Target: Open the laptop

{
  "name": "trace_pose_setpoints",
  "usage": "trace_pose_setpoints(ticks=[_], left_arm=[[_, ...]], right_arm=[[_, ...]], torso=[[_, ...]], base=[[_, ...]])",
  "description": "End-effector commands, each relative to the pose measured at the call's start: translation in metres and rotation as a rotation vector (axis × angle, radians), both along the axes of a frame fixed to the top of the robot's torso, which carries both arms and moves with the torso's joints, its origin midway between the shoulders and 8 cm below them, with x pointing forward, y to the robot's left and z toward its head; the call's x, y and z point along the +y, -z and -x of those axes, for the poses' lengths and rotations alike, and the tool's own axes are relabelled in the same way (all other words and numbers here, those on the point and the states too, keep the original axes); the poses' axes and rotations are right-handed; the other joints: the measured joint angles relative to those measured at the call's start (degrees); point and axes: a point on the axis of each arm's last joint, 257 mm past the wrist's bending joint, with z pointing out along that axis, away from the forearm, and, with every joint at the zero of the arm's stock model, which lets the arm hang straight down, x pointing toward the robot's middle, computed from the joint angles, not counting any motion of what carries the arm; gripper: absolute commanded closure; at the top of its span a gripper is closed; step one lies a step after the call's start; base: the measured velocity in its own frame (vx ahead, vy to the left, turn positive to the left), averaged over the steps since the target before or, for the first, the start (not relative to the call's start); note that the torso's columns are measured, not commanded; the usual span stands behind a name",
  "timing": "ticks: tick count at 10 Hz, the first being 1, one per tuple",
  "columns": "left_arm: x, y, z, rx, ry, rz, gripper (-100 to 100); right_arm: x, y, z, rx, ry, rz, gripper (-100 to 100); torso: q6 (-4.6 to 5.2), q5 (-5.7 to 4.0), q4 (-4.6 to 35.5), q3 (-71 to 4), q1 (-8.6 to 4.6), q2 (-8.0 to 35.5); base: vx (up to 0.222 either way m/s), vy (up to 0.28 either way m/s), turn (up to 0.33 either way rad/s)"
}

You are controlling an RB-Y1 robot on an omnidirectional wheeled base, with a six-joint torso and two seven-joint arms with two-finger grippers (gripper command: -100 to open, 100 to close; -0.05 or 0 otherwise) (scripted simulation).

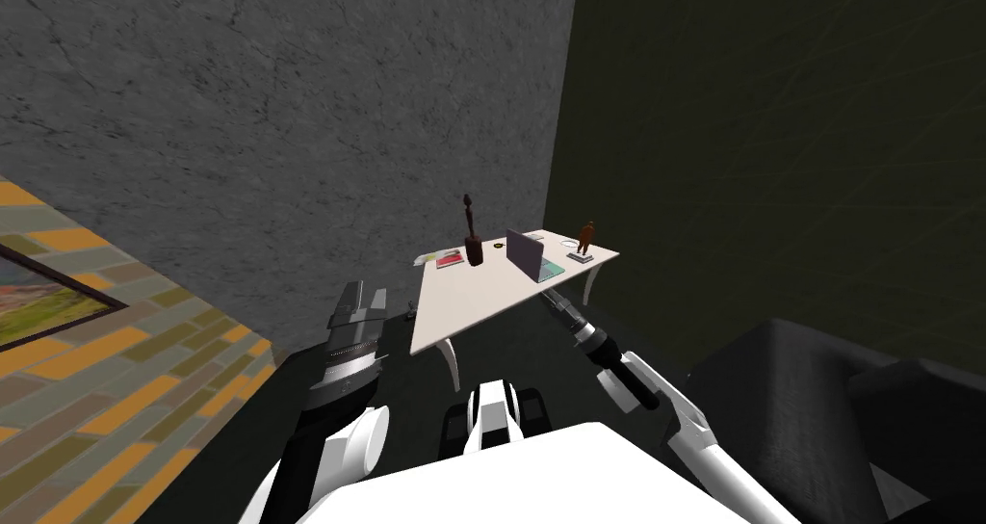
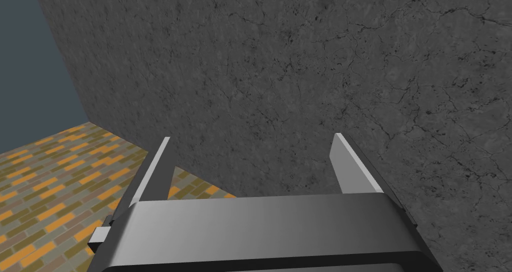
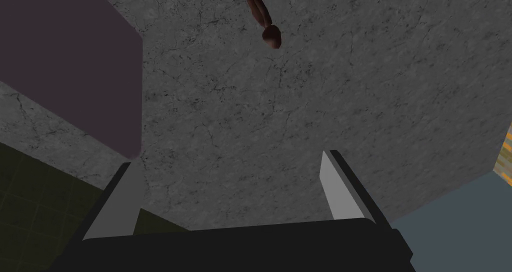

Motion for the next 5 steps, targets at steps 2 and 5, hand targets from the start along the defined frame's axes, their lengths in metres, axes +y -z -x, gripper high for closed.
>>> trace_pose_setpoints(ticks=[2,5], left_arm=[[0.000,0.000,0.000,0.000,0.000,0.000,0],[0.000,0.000,0.000,0.000,0.000,0.000,0]], right_arm=[[-0.015,0.038,-0.004,0.049,-0.020,0.194,-100],[-0.027,0.054,-0.005,0.073,-0.029,0.290,-100]], torso=[[0.04,0.01,-0.01,-0.01,-0.01,-0.01],[-0.01,-0.01,-0.01,-0.01,-0.03,-0.01]], base=[[0.001,0.079,0.075],[0.001,0.058,0.087]])
